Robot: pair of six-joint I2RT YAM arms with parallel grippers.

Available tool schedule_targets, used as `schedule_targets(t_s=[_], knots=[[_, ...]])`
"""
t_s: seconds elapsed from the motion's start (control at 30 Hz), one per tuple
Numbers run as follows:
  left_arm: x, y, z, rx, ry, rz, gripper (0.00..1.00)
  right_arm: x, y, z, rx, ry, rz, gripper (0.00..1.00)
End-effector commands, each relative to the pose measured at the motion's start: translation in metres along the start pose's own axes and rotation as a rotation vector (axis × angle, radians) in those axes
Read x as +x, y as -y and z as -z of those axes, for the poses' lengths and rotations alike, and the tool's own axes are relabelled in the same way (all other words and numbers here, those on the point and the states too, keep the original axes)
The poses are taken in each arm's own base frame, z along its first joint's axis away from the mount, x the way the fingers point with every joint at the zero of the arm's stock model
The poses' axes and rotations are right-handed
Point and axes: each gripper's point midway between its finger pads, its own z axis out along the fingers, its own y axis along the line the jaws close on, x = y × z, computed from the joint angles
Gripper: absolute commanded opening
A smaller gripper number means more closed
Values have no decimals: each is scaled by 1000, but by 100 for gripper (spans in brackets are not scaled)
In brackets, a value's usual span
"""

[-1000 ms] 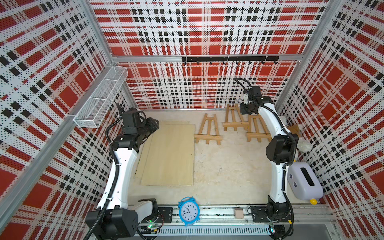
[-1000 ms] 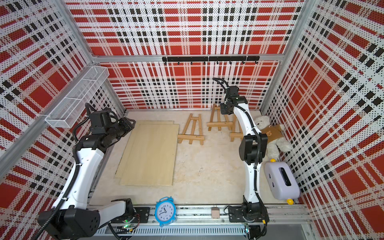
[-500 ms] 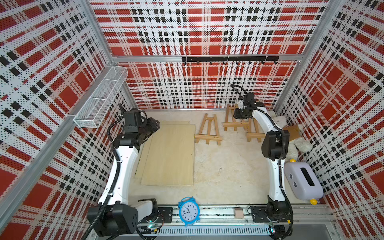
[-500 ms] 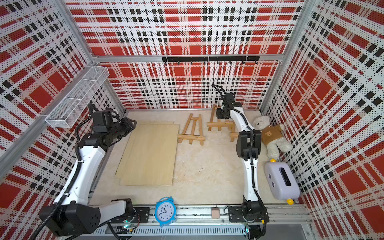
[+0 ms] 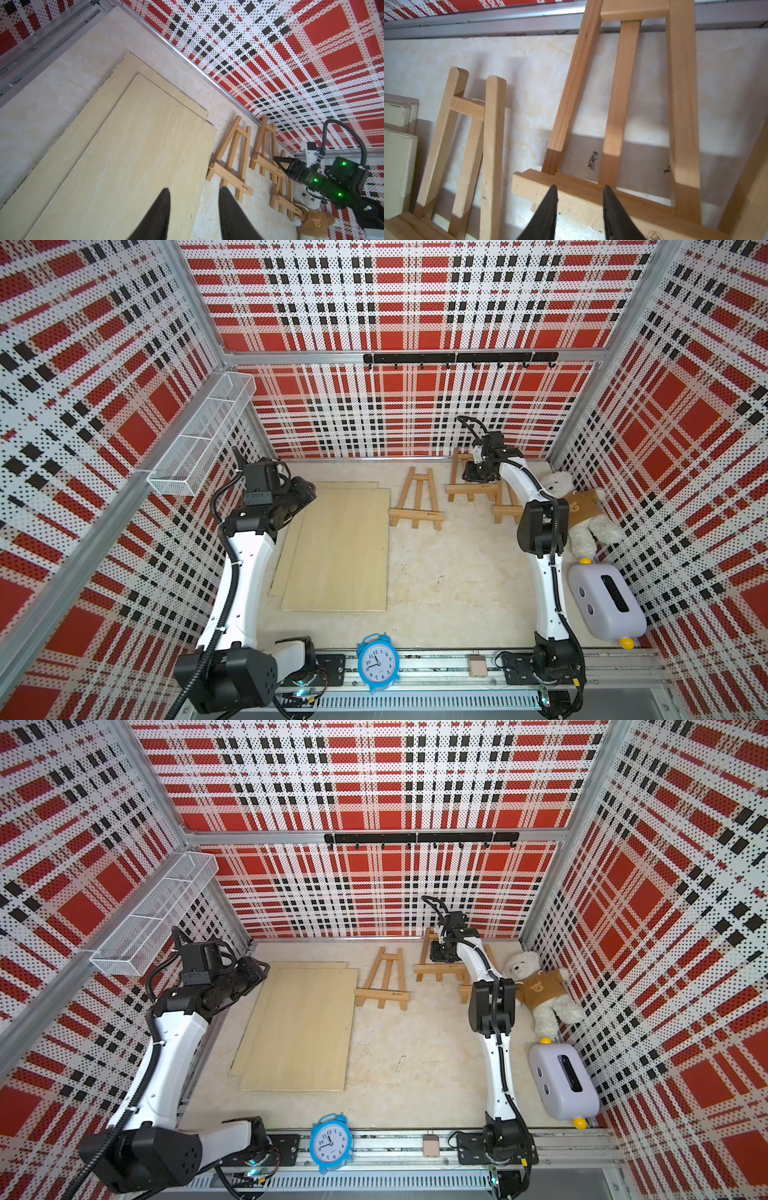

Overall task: Disassemble the easel
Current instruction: Move the easel to the center of the board, then adjust the drawing board.

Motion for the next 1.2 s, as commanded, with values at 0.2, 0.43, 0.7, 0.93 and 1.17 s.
schedule_targets(t_s=[0.2, 0.43, 0.7, 0.93, 1.17], knots=[[-6, 2, 5, 18, 14, -10, 42, 28, -8, 2, -23, -76, 12, 38], [-2, 2, 9, 24, 17, -9, 42, 43, -14, 10, -37, -95, 18, 37], [3, -19, 11, -23, 27, 7, 42, 44, -20, 35, -43, -52, 32, 41], [16, -76, 5, -189, 5, 12, 37, 1, -71, 115, -134, 173, 115, 59], [22, -139, 11, -345, -15, 69, 29, 69, -180, 152, -377, 76, 190, 43]])
